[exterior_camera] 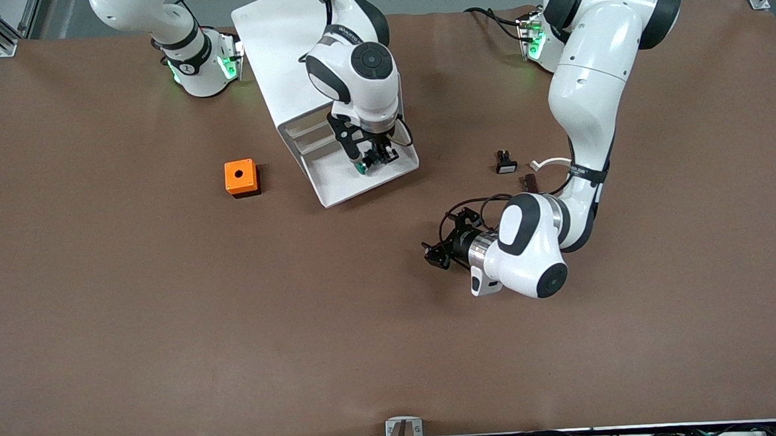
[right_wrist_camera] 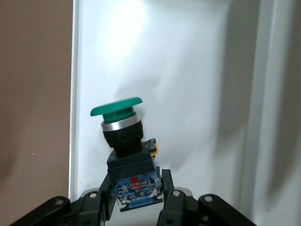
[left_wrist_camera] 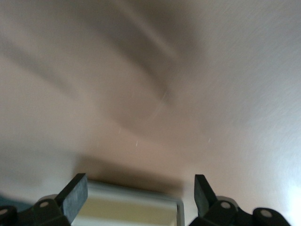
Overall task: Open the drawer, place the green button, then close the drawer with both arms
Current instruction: 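Lower the green button into the drawer and open the right gripper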
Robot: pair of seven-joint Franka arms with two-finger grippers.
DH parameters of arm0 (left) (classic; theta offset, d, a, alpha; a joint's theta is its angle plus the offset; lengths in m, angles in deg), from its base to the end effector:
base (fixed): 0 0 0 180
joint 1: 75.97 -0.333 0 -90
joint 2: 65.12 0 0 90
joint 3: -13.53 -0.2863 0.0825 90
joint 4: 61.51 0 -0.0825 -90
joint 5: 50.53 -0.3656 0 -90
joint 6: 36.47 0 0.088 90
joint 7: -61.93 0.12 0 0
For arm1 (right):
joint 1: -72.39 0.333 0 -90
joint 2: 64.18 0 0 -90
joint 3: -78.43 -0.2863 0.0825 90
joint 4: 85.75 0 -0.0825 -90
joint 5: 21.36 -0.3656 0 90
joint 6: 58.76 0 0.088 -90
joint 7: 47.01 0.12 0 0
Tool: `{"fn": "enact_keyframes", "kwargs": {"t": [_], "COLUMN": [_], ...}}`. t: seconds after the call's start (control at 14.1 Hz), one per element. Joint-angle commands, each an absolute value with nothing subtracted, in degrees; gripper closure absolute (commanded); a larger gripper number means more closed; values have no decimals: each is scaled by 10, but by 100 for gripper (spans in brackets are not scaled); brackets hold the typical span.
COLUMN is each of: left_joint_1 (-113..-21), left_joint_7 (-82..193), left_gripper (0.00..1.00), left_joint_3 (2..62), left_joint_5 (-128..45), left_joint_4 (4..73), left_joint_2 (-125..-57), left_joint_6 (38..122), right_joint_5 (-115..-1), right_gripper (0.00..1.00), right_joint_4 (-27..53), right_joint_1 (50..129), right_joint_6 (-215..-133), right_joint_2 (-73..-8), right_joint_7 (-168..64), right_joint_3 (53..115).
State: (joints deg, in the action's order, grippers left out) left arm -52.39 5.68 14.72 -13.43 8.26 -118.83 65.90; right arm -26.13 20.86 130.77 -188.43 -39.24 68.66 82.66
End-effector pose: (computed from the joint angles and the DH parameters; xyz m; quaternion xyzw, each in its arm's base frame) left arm 0.5943 -0.3361 0.1771 0.8599 0.3737 -0.3277 0.1166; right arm 0.3522 0.4956 0.2549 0.8466 -0.5317 -0.0173 0.0140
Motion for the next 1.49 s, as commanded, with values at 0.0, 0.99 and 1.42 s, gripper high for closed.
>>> {"fn": "enact_keyframes", "kwargs": {"t": [0.0, 0.99, 1.42], "left_joint_1": [-512, -444, -395], "left_joint_7": [92, 112, 77], "left_gripper": [0, 0, 0], "left_joint_3": [141, 106, 109], "left_joint_5": [-183, -351, -418], "left_joint_4": [88, 92, 95], "left_joint_2": [-1174, -1125, -1114], "left_joint_6": [720, 805, 804], "right_joint_5": [-272, -273, -272], "right_gripper": [100, 100, 0], "right_joint_4": [194, 195, 193], "right_joint_1": [1315, 1334, 1338], "right_joint_6": [-1890, -1884, -1883], "right_joint_2": [-375, -374, -368], "right_joint_7": [698, 753, 753], "right_joint_3": [831, 832, 832]}}
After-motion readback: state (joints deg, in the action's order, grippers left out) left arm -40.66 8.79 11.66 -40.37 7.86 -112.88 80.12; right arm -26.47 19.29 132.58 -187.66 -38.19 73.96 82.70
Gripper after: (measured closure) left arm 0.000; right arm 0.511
